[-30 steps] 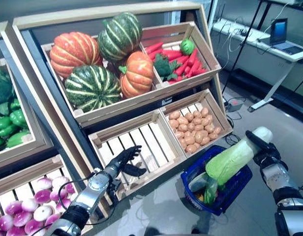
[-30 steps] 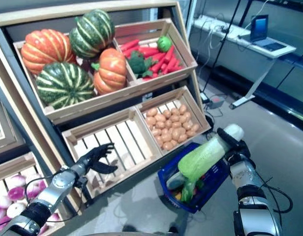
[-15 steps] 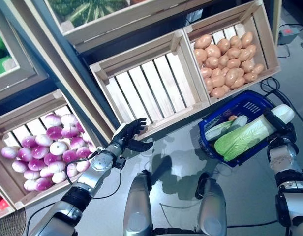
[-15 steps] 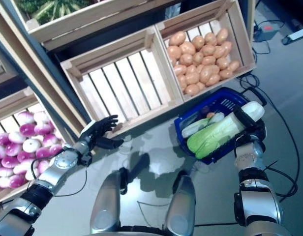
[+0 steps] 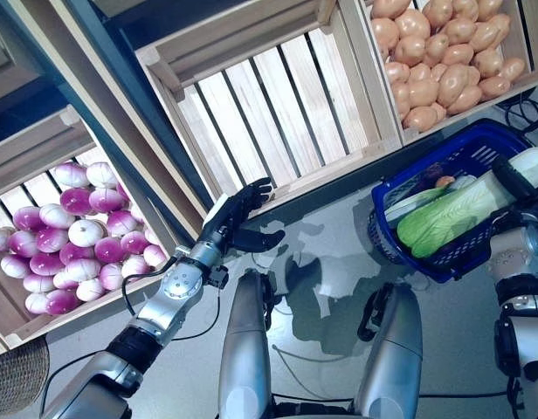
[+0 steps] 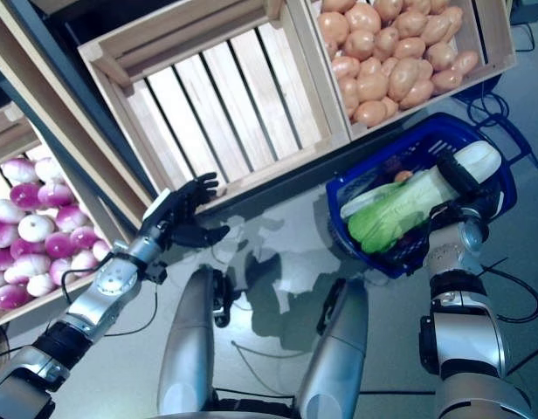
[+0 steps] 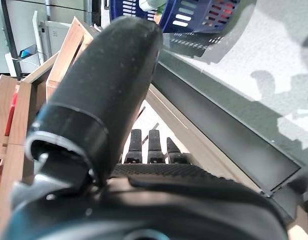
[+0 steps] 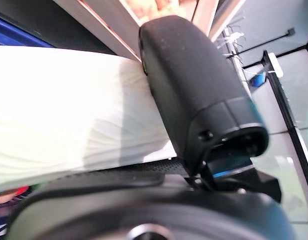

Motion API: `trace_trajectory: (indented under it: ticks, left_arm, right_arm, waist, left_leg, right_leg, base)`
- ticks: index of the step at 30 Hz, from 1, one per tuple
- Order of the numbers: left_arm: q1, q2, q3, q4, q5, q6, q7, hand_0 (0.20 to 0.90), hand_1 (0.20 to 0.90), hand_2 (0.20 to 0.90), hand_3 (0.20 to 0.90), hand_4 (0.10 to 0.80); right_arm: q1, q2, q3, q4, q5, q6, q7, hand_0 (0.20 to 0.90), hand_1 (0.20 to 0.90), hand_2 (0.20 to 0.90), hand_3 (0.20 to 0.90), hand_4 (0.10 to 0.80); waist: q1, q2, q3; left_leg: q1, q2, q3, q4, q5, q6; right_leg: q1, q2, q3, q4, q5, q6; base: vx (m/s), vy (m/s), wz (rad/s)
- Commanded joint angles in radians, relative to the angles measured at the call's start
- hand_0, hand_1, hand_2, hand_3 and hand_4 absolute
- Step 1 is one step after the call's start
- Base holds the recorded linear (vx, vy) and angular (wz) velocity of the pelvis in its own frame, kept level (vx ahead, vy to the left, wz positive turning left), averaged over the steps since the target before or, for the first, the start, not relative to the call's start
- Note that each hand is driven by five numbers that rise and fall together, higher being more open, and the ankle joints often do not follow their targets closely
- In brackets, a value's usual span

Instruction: Put vegetables into the basket

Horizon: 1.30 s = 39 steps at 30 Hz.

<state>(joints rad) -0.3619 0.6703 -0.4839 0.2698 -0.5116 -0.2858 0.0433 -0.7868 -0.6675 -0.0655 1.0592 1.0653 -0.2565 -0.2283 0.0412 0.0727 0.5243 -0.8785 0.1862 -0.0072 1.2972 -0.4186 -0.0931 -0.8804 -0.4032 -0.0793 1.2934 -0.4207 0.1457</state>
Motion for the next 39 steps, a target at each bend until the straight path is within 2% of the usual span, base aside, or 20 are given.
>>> trace_trajectory:
  ticks: [1, 8, 13, 14, 15, 16, 17, 18, 26, 27, 29, 31, 33, 35, 37, 39]
  left_arm:
    - [-0.034, 0.018, 0.011, -0.057, -0.042, -0.072, -0.006, 0.9, 0.9, 0.9, 0.9, 0.8]
    - [-0.025, 0.034, 0.013, -0.073, -0.06, -0.082, -0.03, 0.9, 0.9, 0.9, 0.9, 0.8]
    - [-0.001, 0.05, 0.028, -0.072, -0.078, -0.07, -0.06, 0.9, 0.9, 0.9, 0.9, 0.8]
    - [0.006, 0.051, 0.033, -0.071, -0.08, -0.063, -0.072, 0.9, 0.9, 0.9, 0.9, 0.8]
    - [0.012, 0.052, 0.039, -0.077, -0.085, -0.055, -0.084, 0.9, 0.9, 0.9, 0.9, 0.8]
    - [0.015, 0.053, 0.04, -0.08, -0.086, -0.052, -0.088, 0.9, 0.9, 0.9, 0.9, 0.8]
    - [0.02, 0.055, 0.044, -0.082, -0.088, -0.05, -0.095, 0.9, 0.9, 0.9, 0.9, 0.8]
    - [0.032, 0.058, 0.048, -0.083, -0.091, -0.046, -0.109, 0.9, 0.9, 0.9, 0.9, 0.8]
    - [0.05, 0.052, 0.07, -0.094, -0.084, -0.014, -0.13, 0.9, 0.9, 0.9, 0.9, 0.8]
    - [0.055, 0.04, 0.076, -0.081, -0.065, 0.003, -0.138, 0.9, 0.9, 0.9, 0.9, 0.8]
    - [0.065, 0.032, 0.08, -0.072, -0.048, 0.021, -0.141, 0.9, 0.9, 0.9, 0.9, 0.8]
    - [0.076, 0.007, 0.083, -0.037, -0.041, 0.059, -0.153, 0.9, 0.9, 0.9, 0.9, 0.8]
    - [0.102, -0.042, 0.097, 0.01, -0.103, 0.116, -0.186, 0.9, 0.9, 0.9, 0.9, 0.8]
    - [0.123, -0.086, 0.104, 0.036, -0.065, 0.115, -0.181, 0.9, 0.9, 0.9, 0.9, 0.8]
    - [0.172, -0.163, 0.112, 0.099, -0.007, 0.077, -0.124, 0.9, 0.9, 0.9, 0.9, 0.8]
    - [0.194, -0.197, 0.125, 0.13, -0.032, 0.061, -0.093, 0.9, 0.9, 0.9, 0.9, 0.8]
  right_arm:
    - [-0.115, -0.157, 0.009, -0.011, -0.075, -0.166, -0.049, 0.9, 0.9, 0.9, 0.9, 0.8]
    - [-0.101, -0.182, 0.003, 0.005, -0.063, -0.149, -0.007, 0.9, 0.9, 0.9, 0.9, 0.8]
    - [-0.071, -0.179, -0.001, -0.018, -0.07, -0.118, 0.028, 0.9, 0.9, 0.9, 0.9, 0.8]
    - [-0.063, -0.175, 0.001, -0.023, -0.083, -0.112, 0.024, 0.9, 0.9, 0.9, 0.9, 0.8]
    - [-0.053, -0.174, 0.0, -0.028, -0.088, -0.108, 0.028, 0.9, 0.9, 0.9, 0.9, 0.8]
    - [-0.048, -0.173, 0.0, -0.029, -0.089, -0.107, 0.032, 0.9, 0.9, 0.9, 0.9, 0.8]
    - [-0.04, -0.172, 0.0, -0.031, -0.091, -0.102, 0.039, 0.9, 0.9, 0.9, 0.9, 0.8]
    - [-0.024, -0.175, -0.001, -0.032, -0.099, -0.081, 0.056, 0.9, 0.9, 0.9, 0.9, 0.8]
    - [0.019, -0.182, -0.007, -0.037, -0.105, -0.017, 0.095, 0.9, 0.9, 0.9, 0.9, 0.8]
    - [0.04, -0.17, -0.006, -0.043, -0.108, -0.009, 0.11, 0.9, 0.9, 0.9, 0.9, 0.8]
    - [0.06, -0.159, -0.01, -0.052, -0.103, -0.001, 0.125, 0.9, 0.9, 0.9, 0.9, 0.8]
    - [0.088, -0.125, -0.01, -0.066, -0.105, 0.01, 0.154, 0.9, 0.9, 0.9, 0.9, 0.8]
    - [0.137, -0.06, -0.009, -0.108, -0.109, -0.006, 0.182, 0.9, 0.9, 0.9, 0.9, 0.8]
    - [0.175, -0.006, -0.002, -0.146, -0.12, -0.008, 0.18, 0.9, 0.9, 0.9, 0.9, 0.8]
    - [0.301, 0.139, 0.041, -0.249, -0.12, -0.065, 0.208, 0.9, 0.9, 0.9, 0.9, 0.8]
    - [0.36, 0.191, 0.05, -0.28, -0.125, -0.096, 0.214, 0.9, 0.9, 0.9, 0.9, 0.8]
  waist:
    - [0.003, 0.018, -0.012]
    - [0.008, 0.014, -0.043]
    - [0.009, 0.005, -0.07]
    - [0.008, 0.002, -0.082]
    - [0.007, -0.002, -0.088]
    - [0.008, -0.002, -0.093]
    - [0.008, -0.004, -0.099]
    - [0.009, -0.011, -0.114]
    - [0.027, -0.04, -0.161]
    - [0.031, -0.053, -0.184]
    - [0.033, -0.06, -0.195]
    - [0.034, -0.077, -0.233]
    - [0.028, -0.092, -0.268]
    - [0.023, -0.1, -0.288]
    - [0.009, -0.109, -0.343]
    - [0.006, -0.108, -0.359]
  left_leg:
    - [0.047, 0.007, -0.009, 0.073, -0.17, 0.034]
    - [0.035, 0.0, -0.022, 0.083, -0.176, 0.033]
    - [0.066, 0.004, -0.021, 0.036, -0.153, 0.028]
    - [0.087, 0.01, -0.016, 0.003, -0.141, 0.025]
    - [0.095, 0.014, -0.007, -0.032, -0.102, 0.029]
    - [0.115, 0.018, -0.007, -0.038, -0.123, 0.024]
    - [0.133, 0.022, 0.0, -0.069, -0.108, 0.025]
    - [0.168, 0.031, 0.016, -0.152, -0.052, 0.028]
    - [0.323, 0.035, 0.056, -0.404, 0.057, 0.023]
    - [0.378, 0.031, 0.065, -0.497, 0.101, 0.022]
    - [0.432, 0.025, 0.07, -0.569, 0.134, 0.021]
    - [0.518, 0.023, 0.082, -0.699, 0.192, 0.017]
    - [0.609, 0.018, 0.105, -0.824, 0.251, 0.008]
    - [0.659, 0.007, 0.115, -0.882, 0.273, 0.009]
    - [0.761, -0.012, 0.142, -1.025, 0.326, 0.014]
    - [0.798, -0.017, 0.152, -1.073, 0.34, 0.016]
  right_leg:
    - [0.033, 0.02, 0.012, 0.011, -0.034, -0.06]
    - [0.016, 0.03, 0.018, 0.03, -0.044, -0.06]
    - [0.047, 0.037, 0.013, -0.016, -0.025, -0.053]
    - [0.067, 0.04, 0.01, -0.045, -0.016, -0.05]
    - [0.078, 0.041, 0.003, -0.082, 0.017, -0.058]
    - [0.097, 0.042, 0.003, -0.085, -0.001, -0.049]
    - [0.114, 0.042, -0.003, -0.111, 0.011, -0.048]
    - [0.151, 0.042, -0.019, -0.184, 0.058, -0.055]
    - [0.307, 0.044, -0.068, -0.391, 0.151, -0.051]
    - [0.37, 0.053, -0.091, -0.476, 0.185, -0.049]
    - [0.431, 0.064, -0.108, -0.552, 0.213, -0.047]
    - [0.528, 0.083, -0.136, -0.695, 0.26, -0.042]
    - [0.625, 0.113, -0.155, -0.838, 0.307, -0.03]
    - [0.679, 0.134, -0.155, -0.917, 0.329, -0.026]
    - [0.78, 0.167, -0.157, -1.071, 0.379, -0.019]
    - [0.816, 0.176, -0.158, -1.12, 0.392, -0.017]
  base:
    - [-0.031, 0.003, 0.02]
    - [0.013, -0.003, 0.0]
    - [0.071, -0.004, -0.02]
    - [0.0, 0.0, 0.0]
    - [0.091, 0.01, -0.06]
    - [0.065, 0.012, -0.12]
    - [0.1, 0.03, -0.13]
    - [0.016, 0.027, -0.09]
    - [0.05, 0.012, -0.06]
    - [0.1, -0.016, 0.0]
    - [0.104, -0.025, 0.0]
    - [0.147, -0.039, 0.0]
    - [0.174, -0.043, -0.1]
    - [0.157, -0.022, -0.1]
    - [0.209, 0.027, -0.14]
    - [0.133, 0.044, -0.18]
